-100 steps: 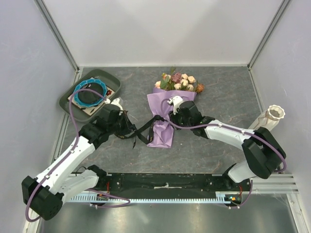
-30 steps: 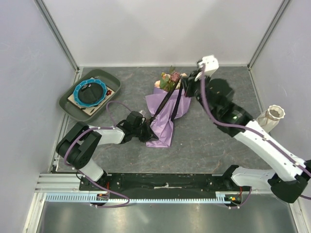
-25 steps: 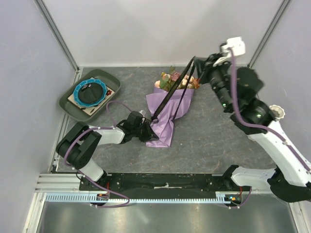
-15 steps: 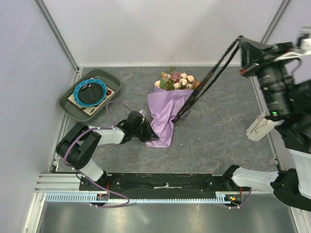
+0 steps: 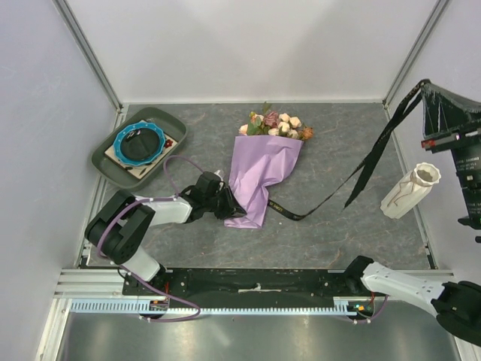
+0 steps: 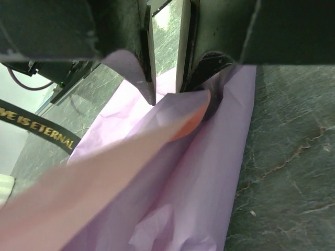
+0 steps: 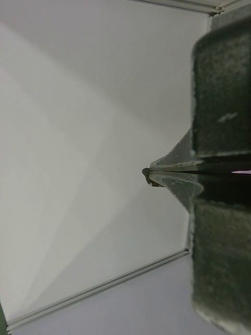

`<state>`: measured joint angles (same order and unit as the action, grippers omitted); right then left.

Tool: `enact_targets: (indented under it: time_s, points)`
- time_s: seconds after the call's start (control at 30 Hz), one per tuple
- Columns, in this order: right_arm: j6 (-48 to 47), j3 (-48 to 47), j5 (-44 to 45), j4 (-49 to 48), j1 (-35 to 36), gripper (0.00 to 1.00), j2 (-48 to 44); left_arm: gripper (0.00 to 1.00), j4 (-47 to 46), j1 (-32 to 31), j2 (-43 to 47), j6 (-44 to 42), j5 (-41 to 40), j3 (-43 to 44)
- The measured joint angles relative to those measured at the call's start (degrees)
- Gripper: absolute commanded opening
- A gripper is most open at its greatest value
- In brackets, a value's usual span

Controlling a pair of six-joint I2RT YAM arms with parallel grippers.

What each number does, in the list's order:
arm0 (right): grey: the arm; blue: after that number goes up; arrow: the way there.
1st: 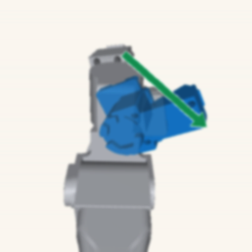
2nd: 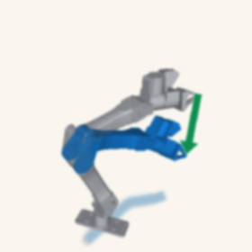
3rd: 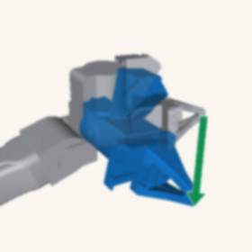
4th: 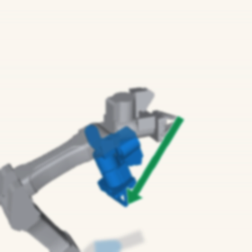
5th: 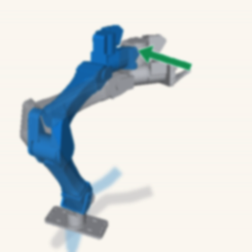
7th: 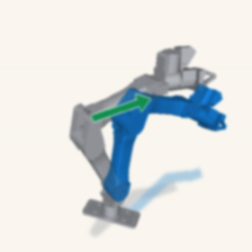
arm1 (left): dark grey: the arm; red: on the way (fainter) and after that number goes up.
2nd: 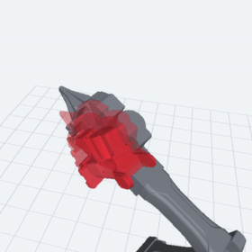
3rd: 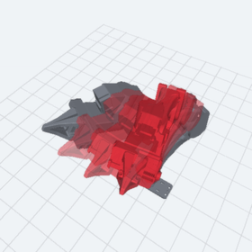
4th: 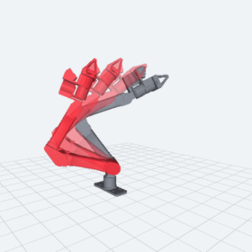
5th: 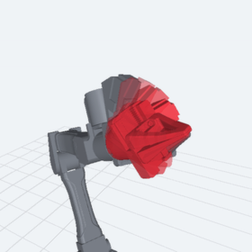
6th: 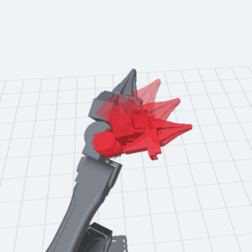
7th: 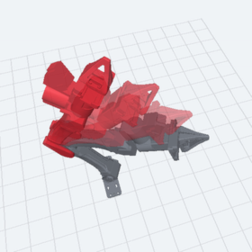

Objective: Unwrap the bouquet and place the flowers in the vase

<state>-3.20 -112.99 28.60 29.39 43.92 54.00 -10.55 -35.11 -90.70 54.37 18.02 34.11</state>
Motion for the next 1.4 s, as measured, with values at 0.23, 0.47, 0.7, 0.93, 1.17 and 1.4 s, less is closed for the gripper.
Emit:
enact_targets:
  time_s: [0.23,0.47,0.7,0.93,1.17,1.4]
  points:
    - [2.51,15.78,1.53,3.21,0.0,0.0,-9.31,0.35,1.99,0.0,3.34,-1.25,0.04,0.0]
    - [3.28,14.27,6.64,16.11,0.0,0.0,-12.79,0.37,3.5,0.0,5.57,-2.45,0.15,1.36]
    - [1.6,2.93,12.9,23.54,0.0,0.0,-16.87,0.41,4.96,0.0,7.8,-2.95,0.76,2.01]
    - [0.81,-4.0,18.32,29.14,0.83,0.0,-17.53,0.43,7.32,0.0,14.38,-3.87,1.6,2.97]
    - [3.91,5.62,18.01,27.06,1.31,0.0,-20.02,0.51,9.55,0.0,18.64,-4.44,2.08,4.52]
    - [15.41,37.51,13.2,21.14,1.51,0.0,-23.34,0.52,12.41,0.0,22.6,-5.27,3.48,7.61]
